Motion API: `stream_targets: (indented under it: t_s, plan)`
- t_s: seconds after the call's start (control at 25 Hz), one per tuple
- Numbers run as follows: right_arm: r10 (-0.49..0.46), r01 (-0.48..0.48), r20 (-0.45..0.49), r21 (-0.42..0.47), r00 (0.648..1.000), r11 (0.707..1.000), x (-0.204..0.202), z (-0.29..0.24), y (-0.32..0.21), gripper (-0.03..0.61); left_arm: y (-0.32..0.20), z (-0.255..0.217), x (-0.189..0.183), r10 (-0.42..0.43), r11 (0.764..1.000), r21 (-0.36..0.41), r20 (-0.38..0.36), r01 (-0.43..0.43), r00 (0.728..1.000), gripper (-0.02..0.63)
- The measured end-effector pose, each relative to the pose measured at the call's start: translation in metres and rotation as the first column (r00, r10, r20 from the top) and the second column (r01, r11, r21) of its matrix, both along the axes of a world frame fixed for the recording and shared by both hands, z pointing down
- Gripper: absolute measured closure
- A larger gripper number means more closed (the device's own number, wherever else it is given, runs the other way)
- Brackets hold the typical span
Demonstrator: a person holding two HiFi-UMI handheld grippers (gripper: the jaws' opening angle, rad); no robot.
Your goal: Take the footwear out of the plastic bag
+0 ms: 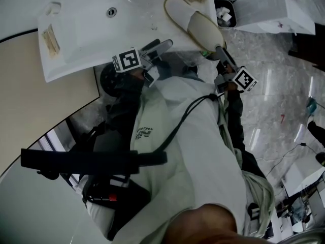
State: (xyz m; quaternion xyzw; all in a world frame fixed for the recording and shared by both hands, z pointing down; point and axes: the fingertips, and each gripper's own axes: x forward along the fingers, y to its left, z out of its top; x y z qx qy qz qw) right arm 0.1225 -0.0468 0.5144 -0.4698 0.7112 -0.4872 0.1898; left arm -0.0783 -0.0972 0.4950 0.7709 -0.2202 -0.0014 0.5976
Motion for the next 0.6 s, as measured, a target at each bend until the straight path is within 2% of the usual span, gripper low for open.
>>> stream_targets:
  t_s: [0.08,0.12,0.2,0.28,0.36,0.44,0.52,0.56,0.6]
  plan:
    - [-0.022,0.021,-0.034,-0.018,0.999,1.000,0.002,0.000,0.007,0.396,0.001,-0.012,0.008,-0.007,0.999,0.034,-0.046,0.009,0.999,0.108]
    - [-0.010,0.009,-0.048,-0.026,0.999,1.000,0.008,-0.002,0.013,0.396,0.002,-0.020,0.011,-0.015,0.998,0.056,-0.078,0.019,0.997,0.163]
    - [0.044,-0.045,-0.049,-0.013,0.998,0.999,0.026,-0.010,0.026,0.396,0.003,-0.041,0.014,-0.052,0.993,0.095,-0.175,0.069,0.983,0.317]
    - [0.101,-0.101,-0.006,0.050,0.995,0.994,0.042,-0.025,0.034,0.396,0.001,-0.062,0.015,-0.091,0.983,0.122,-0.305,0.134,0.948,0.351]
    - [0.137,-0.140,0.029,0.129,0.990,0.982,0.052,-0.046,0.040,0.396,0.001,-0.078,0.018,-0.096,0.972,0.161,-0.389,0.170,0.916,0.372]
    - [0.141,-0.143,0.027,0.210,0.990,0.967,0.055,-0.070,0.042,0.417,0.007,-0.091,0.020,-0.076,0.953,0.239,-0.403,0.185,0.912,0.497]
    - [0.101,-0.094,-0.008,0.295,0.995,0.951,0.047,-0.097,0.037,0.421,0.011,-0.100,0.021,-0.070,0.929,0.308,-0.398,0.205,0.915,0.581]
    - [0.065,-0.050,-0.033,0.333,0.997,0.942,0.039,-0.111,0.032,0.431,0.013,-0.104,0.021,-0.073,0.920,0.323,-0.412,0.221,0.908,0.614]
    - [0.020,0.003,-0.060,0.364,0.998,0.931,0.028,-0.123,0.026,0.436,0.014,-0.109,0.020,-0.080,0.912,0.332,-0.431,0.240,0.899,0.614]
